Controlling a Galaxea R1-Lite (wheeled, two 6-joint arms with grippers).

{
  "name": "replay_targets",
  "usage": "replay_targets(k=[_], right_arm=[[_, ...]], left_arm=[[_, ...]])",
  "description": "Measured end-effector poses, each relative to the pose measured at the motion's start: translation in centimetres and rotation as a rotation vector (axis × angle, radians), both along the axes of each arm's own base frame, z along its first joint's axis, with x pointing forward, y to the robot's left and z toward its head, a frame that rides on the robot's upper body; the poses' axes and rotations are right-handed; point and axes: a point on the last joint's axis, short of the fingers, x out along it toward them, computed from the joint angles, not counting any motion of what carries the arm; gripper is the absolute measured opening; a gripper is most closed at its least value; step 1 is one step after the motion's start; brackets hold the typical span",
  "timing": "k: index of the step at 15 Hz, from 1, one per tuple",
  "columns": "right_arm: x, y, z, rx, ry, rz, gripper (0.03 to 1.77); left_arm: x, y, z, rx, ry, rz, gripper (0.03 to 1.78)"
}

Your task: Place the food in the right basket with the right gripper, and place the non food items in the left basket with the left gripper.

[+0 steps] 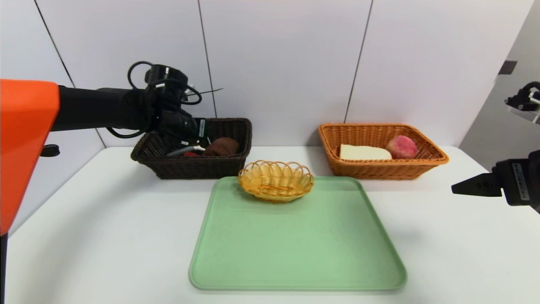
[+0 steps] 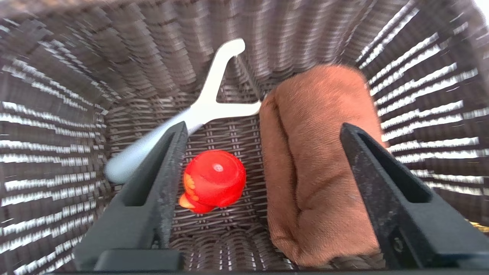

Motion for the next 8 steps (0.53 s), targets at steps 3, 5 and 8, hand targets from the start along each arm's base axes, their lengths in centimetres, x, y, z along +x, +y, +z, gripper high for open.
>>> replay_targets(k=[3,5,8], right_arm=[[0.0,0.0,0.2,-0.001,-0.007,0.003,1.71],[0.0,0.0,0.3,0.0,-0.015,0.006,1.71],[-0.5,0.0,0.8,0.004,-0.038,0.012,1.71]], left_arm=[[-1.4,0.3,2.2,-0.02,-0.041,0.005,1.52],[-2.7,0.6,3.7,-0.043,-0.051,0.018,1.56],[-5.8,1.4,5.7,-0.063,-0.038,0.049,1.61]])
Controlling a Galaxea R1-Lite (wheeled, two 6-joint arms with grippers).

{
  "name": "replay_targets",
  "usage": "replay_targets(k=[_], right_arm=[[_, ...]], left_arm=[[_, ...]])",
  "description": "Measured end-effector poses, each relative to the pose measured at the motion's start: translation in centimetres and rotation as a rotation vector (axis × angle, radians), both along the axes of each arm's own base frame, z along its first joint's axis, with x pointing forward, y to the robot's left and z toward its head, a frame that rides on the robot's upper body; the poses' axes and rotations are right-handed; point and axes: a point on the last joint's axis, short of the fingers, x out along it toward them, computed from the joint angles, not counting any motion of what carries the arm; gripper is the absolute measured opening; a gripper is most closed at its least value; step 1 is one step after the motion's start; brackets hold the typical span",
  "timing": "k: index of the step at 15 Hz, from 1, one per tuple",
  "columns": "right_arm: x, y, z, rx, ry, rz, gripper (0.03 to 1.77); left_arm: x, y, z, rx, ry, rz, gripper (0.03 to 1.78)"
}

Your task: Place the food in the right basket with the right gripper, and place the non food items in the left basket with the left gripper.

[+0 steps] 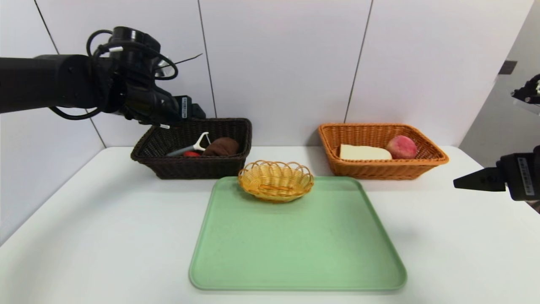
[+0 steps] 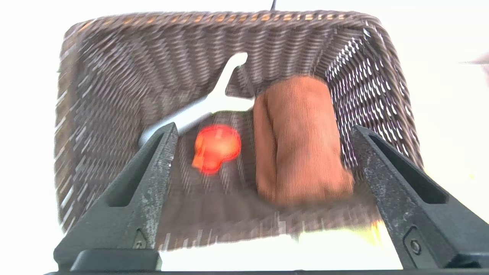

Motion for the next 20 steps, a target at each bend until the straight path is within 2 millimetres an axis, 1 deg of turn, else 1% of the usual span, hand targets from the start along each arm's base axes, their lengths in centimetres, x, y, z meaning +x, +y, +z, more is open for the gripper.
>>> replay_targets(k=[3,5,7,9,12,14,16,20], right_arm=[[-1.4,-0.2,1.0,-0.002,-0.053,0.018,1.71],[-3.0,-0.6,1.6,-0.006,-0.095,0.03,1.71],[-5.2,-1.2,1.9,-0.02,-0.143,0.046,1.71],[-7.7,-1.9,1.8,-0.029,-0.186,0.057,1.71],[-12.1,-3.1,0.8,-0.028,-0.265,0.065,1.71],[-15.0,-3.9,-0.4,-0.027,-0.318,0.047,1.71],[-17.9,-4.5,-1.9,-0.054,-0.374,0.027,1.71],[-22.6,-5.0,-4.9,-0.121,-0.44,0.011,1.71]], left_arm=[[-4.4,1.0,1.4,0.005,-0.001,0.011,1.64],[-8.4,1.9,2.0,0.01,-0.006,0.013,1.66],[-12.8,3.0,1.8,0.037,-0.007,0.015,1.67],[-17.2,4.1,1.2,0.082,-0.025,0.017,1.67],[-23.9,5.9,-0.2,0.125,-0.069,0.025,1.67],[-28.1,7.2,-1.8,0.149,-0.095,0.049,1.68],[-31.8,8.1,-3.8,0.166,-0.123,0.093,1.69],[-37.9,8.9,-7.5,0.18,-0.156,0.174,1.69]])
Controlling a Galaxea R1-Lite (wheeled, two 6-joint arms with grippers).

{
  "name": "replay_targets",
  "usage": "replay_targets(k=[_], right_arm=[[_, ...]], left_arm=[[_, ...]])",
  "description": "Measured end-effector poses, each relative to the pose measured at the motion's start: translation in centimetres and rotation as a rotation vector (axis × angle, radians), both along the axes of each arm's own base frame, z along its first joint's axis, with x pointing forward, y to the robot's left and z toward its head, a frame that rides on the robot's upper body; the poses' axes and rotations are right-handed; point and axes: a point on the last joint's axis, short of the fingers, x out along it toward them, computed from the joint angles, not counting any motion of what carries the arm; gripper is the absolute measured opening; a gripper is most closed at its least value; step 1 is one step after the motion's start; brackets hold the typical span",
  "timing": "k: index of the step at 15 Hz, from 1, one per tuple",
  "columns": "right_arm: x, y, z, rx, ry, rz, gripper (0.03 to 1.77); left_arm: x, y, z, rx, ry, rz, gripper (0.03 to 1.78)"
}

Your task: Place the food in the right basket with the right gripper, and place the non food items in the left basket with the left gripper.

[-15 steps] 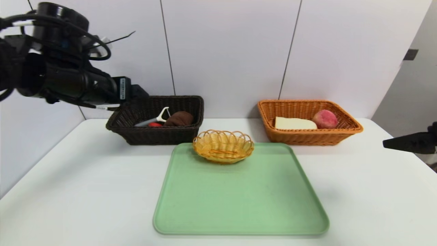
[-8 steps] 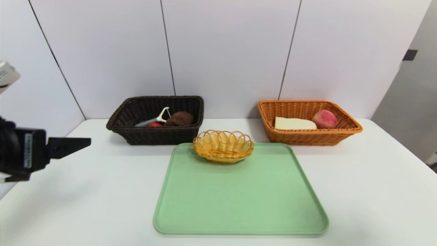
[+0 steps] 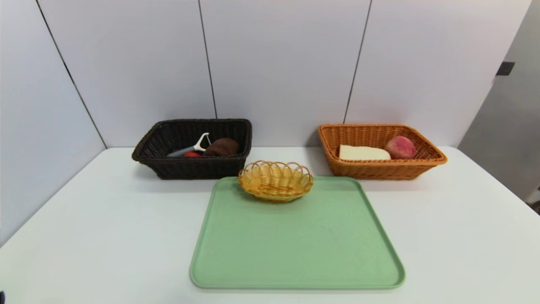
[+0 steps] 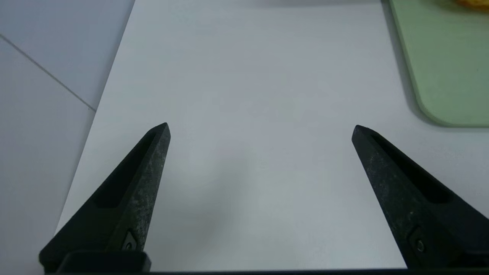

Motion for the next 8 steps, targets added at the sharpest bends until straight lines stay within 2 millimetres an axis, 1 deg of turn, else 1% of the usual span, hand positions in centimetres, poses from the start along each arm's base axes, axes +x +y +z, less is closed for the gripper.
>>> replay_targets(k=[2,4,6,8], right_arm=[[-1.9,-0.2,-1.4,0.003,0.017,-0.02,1.71],[-3.0,-0.4,-1.8,0.025,0.001,-0.043,1.71],[-3.6,-0.5,-1.7,0.018,-0.025,-0.063,1.71],[-3.9,-0.4,-1.6,0.003,-0.039,-0.088,1.71]], left_arm=[[-2.5,0.0,-1.7,0.01,0.005,0.022,1.69],[-4.4,0.0,-3.3,0.027,0.011,0.029,1.69],[-5.5,0.0,-4.7,0.059,0.004,0.024,1.69],[-6.1,0.0,-5.7,0.067,-0.009,0.025,1.69]])
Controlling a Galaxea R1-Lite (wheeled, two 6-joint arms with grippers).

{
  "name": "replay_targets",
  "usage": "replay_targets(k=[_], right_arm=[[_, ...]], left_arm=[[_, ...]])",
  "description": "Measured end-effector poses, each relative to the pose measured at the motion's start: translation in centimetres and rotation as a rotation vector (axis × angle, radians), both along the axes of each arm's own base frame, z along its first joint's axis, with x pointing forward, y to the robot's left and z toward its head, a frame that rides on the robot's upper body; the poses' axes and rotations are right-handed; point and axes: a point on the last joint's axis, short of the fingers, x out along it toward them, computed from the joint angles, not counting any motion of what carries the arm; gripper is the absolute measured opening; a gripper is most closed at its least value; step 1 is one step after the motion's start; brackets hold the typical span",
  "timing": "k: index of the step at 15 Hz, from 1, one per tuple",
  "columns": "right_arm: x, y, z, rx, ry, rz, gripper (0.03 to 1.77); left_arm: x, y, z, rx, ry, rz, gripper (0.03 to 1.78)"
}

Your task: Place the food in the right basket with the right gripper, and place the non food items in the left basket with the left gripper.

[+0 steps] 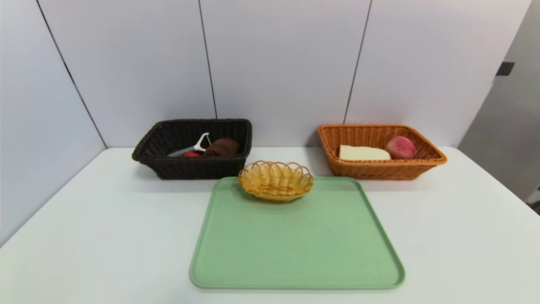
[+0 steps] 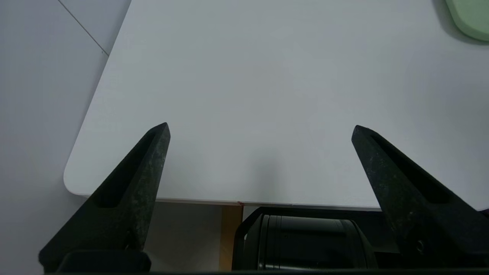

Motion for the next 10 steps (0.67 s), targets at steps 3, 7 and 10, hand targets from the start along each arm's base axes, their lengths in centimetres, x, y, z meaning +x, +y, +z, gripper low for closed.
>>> replay_targets(k=[3,7,10], right_arm=[[-0.4,0.7,-0.2,-0.067,0.002,-0.05,1.71],[-1.1,1.1,-2.3,-0.125,0.0,-0.074,1.71],[-1.0,1.1,-4.9,-0.123,-0.052,-0.085,1.71]], left_arm=[[-0.2,0.0,-1.6,0.002,-0.002,0.002,1.69],[-0.2,0.0,-3.0,0.003,-0.012,0.011,1.69],[0.7,0.0,-3.5,0.004,-0.056,0.011,1.69]])
